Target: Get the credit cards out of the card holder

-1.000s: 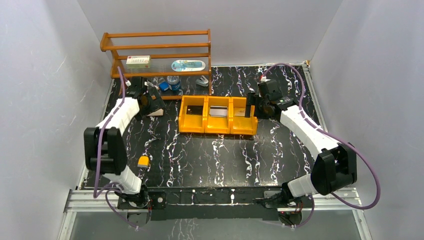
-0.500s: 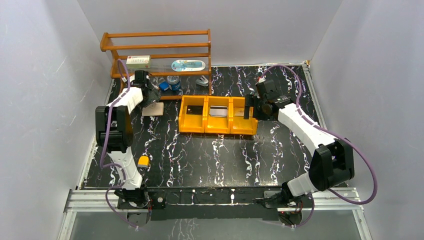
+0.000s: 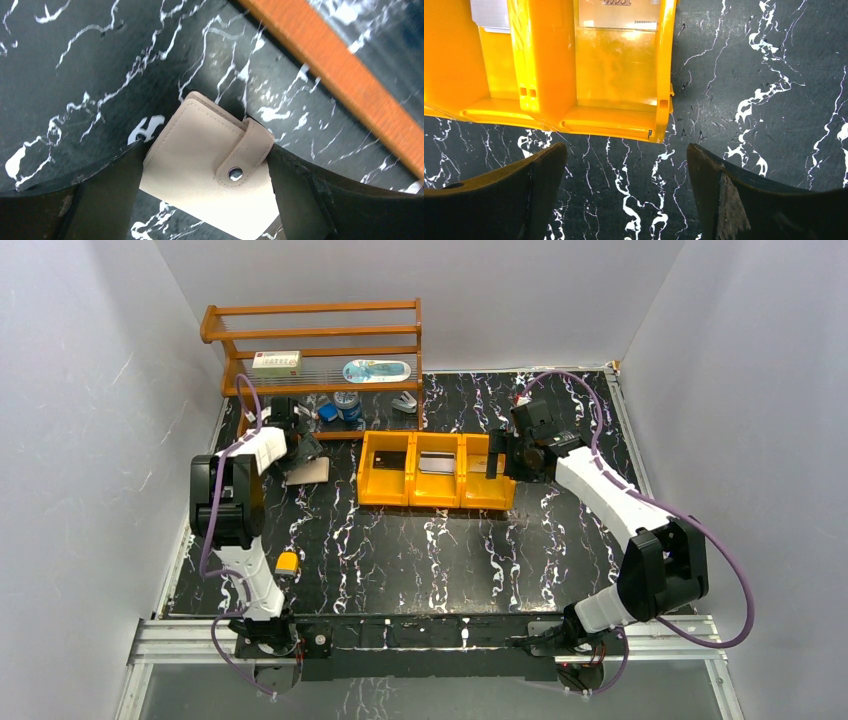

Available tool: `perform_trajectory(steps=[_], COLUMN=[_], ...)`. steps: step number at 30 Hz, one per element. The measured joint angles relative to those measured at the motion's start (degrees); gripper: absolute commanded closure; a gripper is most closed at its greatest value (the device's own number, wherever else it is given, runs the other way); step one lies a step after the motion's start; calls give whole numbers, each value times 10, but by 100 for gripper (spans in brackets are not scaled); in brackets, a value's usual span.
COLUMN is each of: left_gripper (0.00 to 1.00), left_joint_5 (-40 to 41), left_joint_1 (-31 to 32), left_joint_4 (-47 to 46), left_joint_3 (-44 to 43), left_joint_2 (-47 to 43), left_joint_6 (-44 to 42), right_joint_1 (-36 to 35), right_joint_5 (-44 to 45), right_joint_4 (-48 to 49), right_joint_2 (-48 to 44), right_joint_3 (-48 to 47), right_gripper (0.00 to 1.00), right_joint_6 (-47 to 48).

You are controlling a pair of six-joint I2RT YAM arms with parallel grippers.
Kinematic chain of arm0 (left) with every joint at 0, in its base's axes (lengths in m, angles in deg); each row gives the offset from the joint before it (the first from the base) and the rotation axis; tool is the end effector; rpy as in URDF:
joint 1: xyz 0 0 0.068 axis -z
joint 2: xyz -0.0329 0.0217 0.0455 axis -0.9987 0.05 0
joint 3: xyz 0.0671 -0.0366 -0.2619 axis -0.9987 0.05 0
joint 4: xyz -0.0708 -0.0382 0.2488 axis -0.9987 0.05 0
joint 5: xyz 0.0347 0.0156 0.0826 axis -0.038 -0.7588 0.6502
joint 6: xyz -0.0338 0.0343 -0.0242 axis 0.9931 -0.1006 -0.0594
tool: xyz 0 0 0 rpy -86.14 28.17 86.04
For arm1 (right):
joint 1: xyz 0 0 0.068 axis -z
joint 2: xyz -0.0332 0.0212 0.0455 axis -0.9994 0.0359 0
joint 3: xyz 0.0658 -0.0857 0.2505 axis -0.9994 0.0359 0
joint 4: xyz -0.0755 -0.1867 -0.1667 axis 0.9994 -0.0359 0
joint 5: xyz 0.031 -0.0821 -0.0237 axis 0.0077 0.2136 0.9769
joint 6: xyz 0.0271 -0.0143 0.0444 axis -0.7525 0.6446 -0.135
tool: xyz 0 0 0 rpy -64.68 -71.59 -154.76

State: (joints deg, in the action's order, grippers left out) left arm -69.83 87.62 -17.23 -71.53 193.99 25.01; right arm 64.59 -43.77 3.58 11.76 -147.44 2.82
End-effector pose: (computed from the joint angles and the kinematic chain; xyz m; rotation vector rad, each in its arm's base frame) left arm 0.4089 0.0062 0.1718 -0.8895 2.3293 0.0755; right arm 0.2836 0.1176 0.2753 0.0556 2.4968 0.1906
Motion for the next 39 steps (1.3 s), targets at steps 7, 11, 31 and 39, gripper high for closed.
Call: perform_trajectory(steps=[7, 11, 31, 39], left_gripper=[20, 20, 29, 2], left_joint_5=[-27, -38, -84, -73], left_joint_1=[17, 62, 250, 415], left_joint_4=[-19, -21, 2, 20], left_joint_3=[115, 176, 392, 391], left_joint_2=[-88, -141, -383, -410], left_joint_6=[-17, -28, 10, 31], right_joint_1=[0, 0, 0, 0], right_joint_5=[-15, -27, -109, -147], right_joint_4=[4, 5, 50, 68], right_joint_2=[-25, -38, -140, -149], right_joint_3=[14, 25, 135, 155], right_gripper=[2, 2, 2, 9], right_joint_6=[-19, -30, -111, -122])
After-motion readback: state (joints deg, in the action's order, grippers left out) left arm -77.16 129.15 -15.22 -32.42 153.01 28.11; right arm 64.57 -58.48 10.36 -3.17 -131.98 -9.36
